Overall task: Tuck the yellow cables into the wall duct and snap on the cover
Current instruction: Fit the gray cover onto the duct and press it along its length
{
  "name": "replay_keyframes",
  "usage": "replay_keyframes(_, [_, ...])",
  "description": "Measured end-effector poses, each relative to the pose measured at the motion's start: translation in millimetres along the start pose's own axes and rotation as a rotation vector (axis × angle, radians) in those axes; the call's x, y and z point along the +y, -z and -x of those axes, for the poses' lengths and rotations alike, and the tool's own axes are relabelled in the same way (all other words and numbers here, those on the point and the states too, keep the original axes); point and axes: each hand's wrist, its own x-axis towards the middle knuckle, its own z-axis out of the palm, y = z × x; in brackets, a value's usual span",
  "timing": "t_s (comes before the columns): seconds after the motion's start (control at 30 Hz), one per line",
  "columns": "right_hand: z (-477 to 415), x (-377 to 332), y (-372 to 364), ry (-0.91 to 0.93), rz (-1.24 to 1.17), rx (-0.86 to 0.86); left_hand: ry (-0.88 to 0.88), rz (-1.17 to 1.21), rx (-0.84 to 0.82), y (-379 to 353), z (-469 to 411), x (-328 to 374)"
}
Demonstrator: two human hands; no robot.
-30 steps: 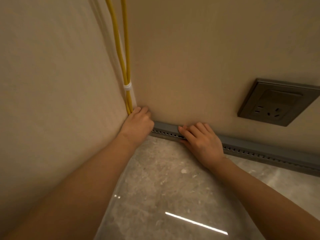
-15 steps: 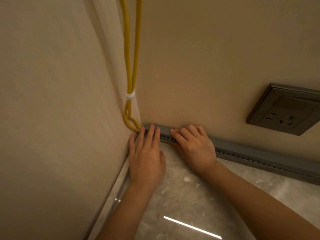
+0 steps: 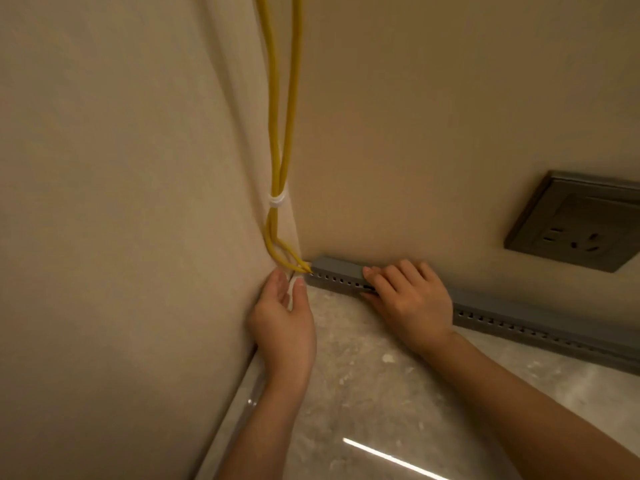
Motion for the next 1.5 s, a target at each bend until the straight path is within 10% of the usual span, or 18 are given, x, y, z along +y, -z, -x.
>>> replay_keyframes(0.87, [3.4,-0.8,5.7,-0.02,-0.069,0.04,-0.054,-0.247,-0.051,-19.0,-12.2,0.2])
replay_keyframes(1.1, [-6.0,-4.4,-9.2,-0.02,-0.089,0.017,-0.646,-0.45,-0.167,-19.3,8.3,-5.9])
replay_keyframes(1.27, [-12.4,-8.4,-14.0,-0.025,-0.104,0.004,-0.71,-0.91,-0.322,-20.7,-18.5,-14.6])
replay_keyframes(1.5, [-16.3,-8.6,-18.5,0.013,-0.1,-0.003,-0.701,-0.928,-0.334,-19.3,-15.2,-21.7])
